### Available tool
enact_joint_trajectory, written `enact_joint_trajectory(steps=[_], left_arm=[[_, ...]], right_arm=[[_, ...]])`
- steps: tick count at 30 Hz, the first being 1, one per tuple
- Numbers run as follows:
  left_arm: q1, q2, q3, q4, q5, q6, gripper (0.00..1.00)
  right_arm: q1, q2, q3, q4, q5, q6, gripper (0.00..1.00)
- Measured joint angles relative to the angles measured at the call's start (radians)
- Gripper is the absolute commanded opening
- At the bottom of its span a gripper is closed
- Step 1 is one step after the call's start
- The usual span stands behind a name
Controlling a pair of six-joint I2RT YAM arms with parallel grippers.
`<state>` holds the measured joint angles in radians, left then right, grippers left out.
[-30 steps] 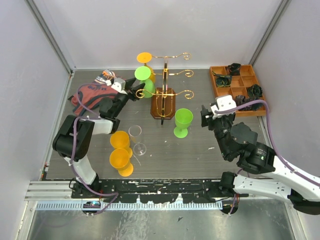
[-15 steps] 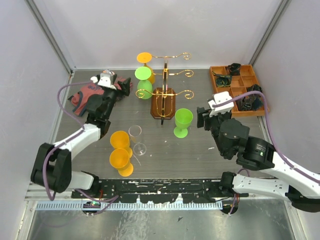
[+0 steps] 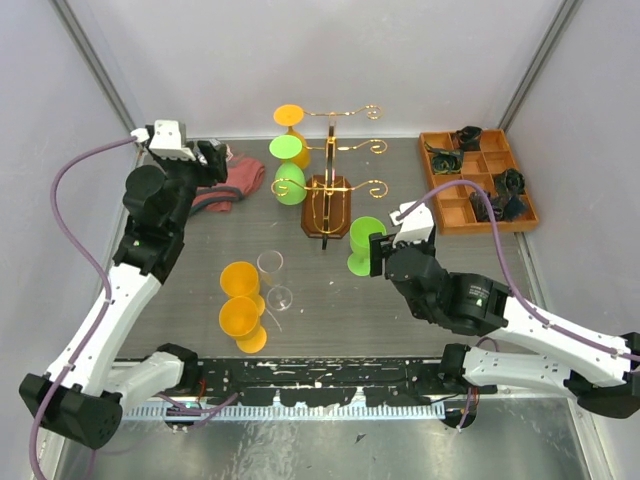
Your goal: Place the wine glass upside down on the wine glass rack
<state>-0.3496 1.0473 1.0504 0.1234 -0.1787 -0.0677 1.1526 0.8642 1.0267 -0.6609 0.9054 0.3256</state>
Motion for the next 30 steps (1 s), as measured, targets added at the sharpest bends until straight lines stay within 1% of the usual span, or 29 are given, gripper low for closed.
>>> enact_joint_trajectory(steps=[6,9,13,17,20,23,27,30], left_arm=[[0.0,-0.05,0.021,-0.147,0.001,-0.032,0.72],[0.0,-0.051,0.021,-0.183,0.003,-0.046,0.72],[0.0,-0.051,0.021,-0.207,0.006,-0.064,0.72],[0.0,-0.051,0.021,-0.214,0.012,-0.076,0.72],[0.0,-0.051,0.021,-0.217,0.013,-0.079,0.72],[0.0,-0.051,0.021,-0.22,0.013,-0.078,0.73],[0.0,-0.051,0.021,-0.22,0.016,-0.074,0.73],[0.0,-0.051,0.021,-0.22,0.023,-0.071,0.73]], right_arm=[[0.0,-0.002,-0.066,-0.007,0.044,0.127,0.81],[0.0,-0.008,-0.087,0.004,0.066,0.157,0.83],[-0.016,-0.005,-0.101,0.03,0.069,0.175,0.83],[-0.063,0.05,-0.101,0.073,0.022,0.174,0.81],[-0.106,0.142,-0.096,0.108,-0.034,0.163,0.82],[-0.136,0.199,-0.092,0.126,-0.079,0.146,0.81],[-0.196,0.189,-0.086,0.144,-0.146,0.133,0.79],[-0.271,0.153,-0.086,0.152,-0.204,0.129,0.78]])
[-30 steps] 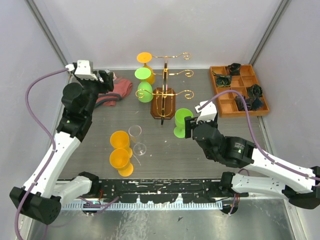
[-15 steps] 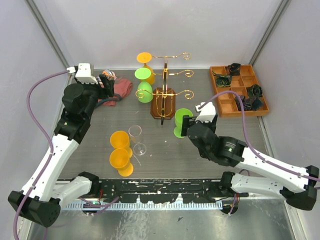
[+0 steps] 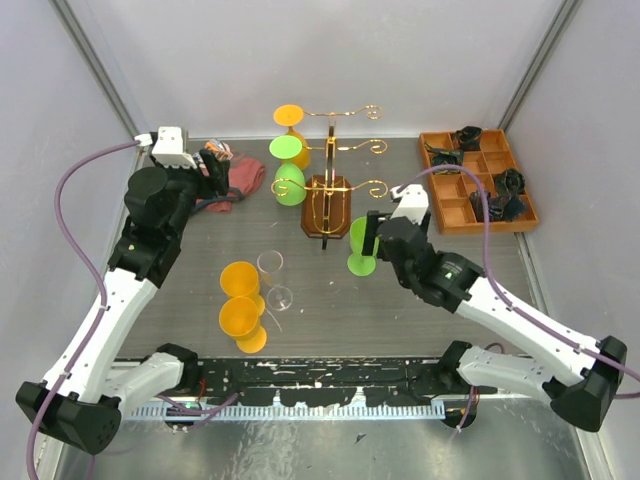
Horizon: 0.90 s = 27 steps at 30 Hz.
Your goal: Place the wine glass upside down on the wine glass rack
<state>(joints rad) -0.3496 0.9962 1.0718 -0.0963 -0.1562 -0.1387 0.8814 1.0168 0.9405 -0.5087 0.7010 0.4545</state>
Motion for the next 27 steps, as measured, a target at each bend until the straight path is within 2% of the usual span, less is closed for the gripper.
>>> enact_joint_trajectory(steps=[7,21,27], left_arm=[[0.0,0.003,0.0,0.0,0.005,0.0,0.73],[0.0,0.009,0.0,0.0,0.003,0.006,0.73],[0.0,0.011,0.0,0.0,-0.011,0.01,0.74]], right_arm=[[-0.13,-0.056,-0.026,0.053,-0.125,-0.002,0.7],[-0.216,0.007,-0.103,0.121,-0.237,-0.003,0.69],[-0.228,0.067,-0.103,0.144,-0.264,-0.006,0.61]])
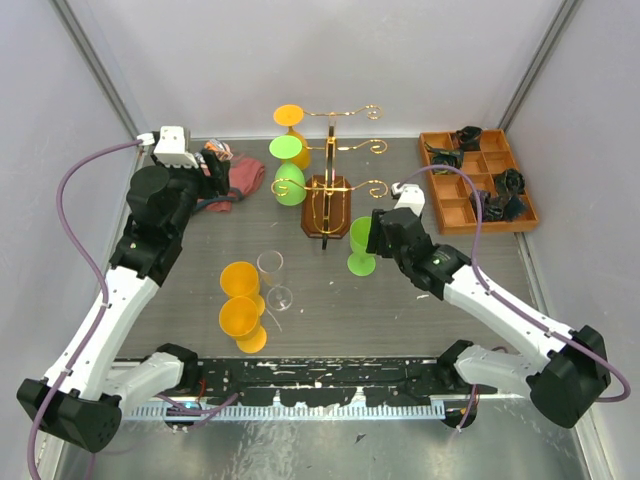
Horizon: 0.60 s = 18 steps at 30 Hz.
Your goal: Place the wine glass upside down on the wine glass rack
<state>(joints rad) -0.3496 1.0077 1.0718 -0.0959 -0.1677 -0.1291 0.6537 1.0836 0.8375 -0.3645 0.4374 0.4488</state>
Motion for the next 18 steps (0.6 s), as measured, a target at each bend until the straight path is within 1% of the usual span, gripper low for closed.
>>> enact_joint_trajectory(steps=[2,4,7,12,14,18], left_arm=[[0.0,0.0,0.0,0.0,-0.003,0.003,0.74],[0.0,0.0,0.0,0.0,-0.008,0.006,0.74],[0.0,0.0,0.0,0.0,-0.016,0.014,0.74],[0.0,0.0,0.0,0.0,-0.018,0.016,0.74],[0.0,-0.002,0.0,0.0,-0.018,0.016,0.74],[0.0,-0.004,0.0,0.0,-0.019,0.016,0.74]], right_arm=[[-0.001,0.016,0.0,-0.001,-0.005,-0.001,0.57],[-0.001,0.026,0.0,-0.005,-0.005,-0.002,0.51],[-0.002,0.028,0.0,-0.017,-0.004,-0.002,0.39],[-0.003,0.026,0.0,-0.036,0.012,-0.003,0.17],[-0.003,0.02,0.0,-0.055,0.028,-0.002,0.1],[-0.01,-0.004,0.0,-0.103,0.079,-0.003,0.02]])
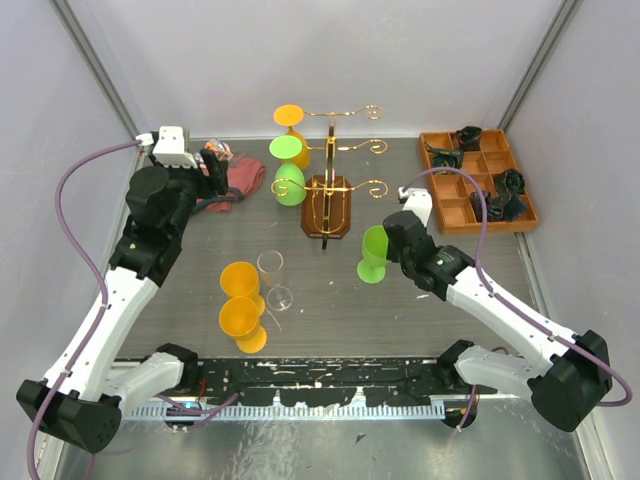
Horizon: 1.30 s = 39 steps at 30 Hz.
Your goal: Place the wine glass upside down on the wine glass rack
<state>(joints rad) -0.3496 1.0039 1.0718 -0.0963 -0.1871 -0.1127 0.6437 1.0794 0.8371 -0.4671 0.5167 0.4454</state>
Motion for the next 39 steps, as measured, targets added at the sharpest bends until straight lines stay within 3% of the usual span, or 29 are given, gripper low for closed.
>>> enact_joint_trajectory(steps=[9,17,22,26,30,39], left_arm=[[0.0,0.031,0.091,-0.045,0.012,-0.023,0.75],[0.0,0.048,0.169,-0.051,0.061,-0.113,0.72],[0.0,0.074,0.195,-0.053,0.1,-0.256,0.7],[0.0,0.095,0.219,-0.049,0.108,-0.411,0.7],[0.0,0.112,0.26,-0.043,0.107,-0.582,0.71],[0.004,0.113,0.269,-0.018,0.107,-1.04,0.65]], right_arm=[[-0.163,-0.008,0.07,-0.121,0.154,-0.076,0.01],[-0.238,-0.006,0.406,-0.131,0.288,-0.275,0.01],[-0.238,0.052,0.63,-0.088,0.32,-0.438,0.01],[-0.235,0.1,0.708,0.004,0.266,-0.547,0.01],[-0.161,0.105,0.686,0.158,0.182,-0.671,0.01],[0.239,0.117,0.467,0.717,0.069,-1.017,0.01]])
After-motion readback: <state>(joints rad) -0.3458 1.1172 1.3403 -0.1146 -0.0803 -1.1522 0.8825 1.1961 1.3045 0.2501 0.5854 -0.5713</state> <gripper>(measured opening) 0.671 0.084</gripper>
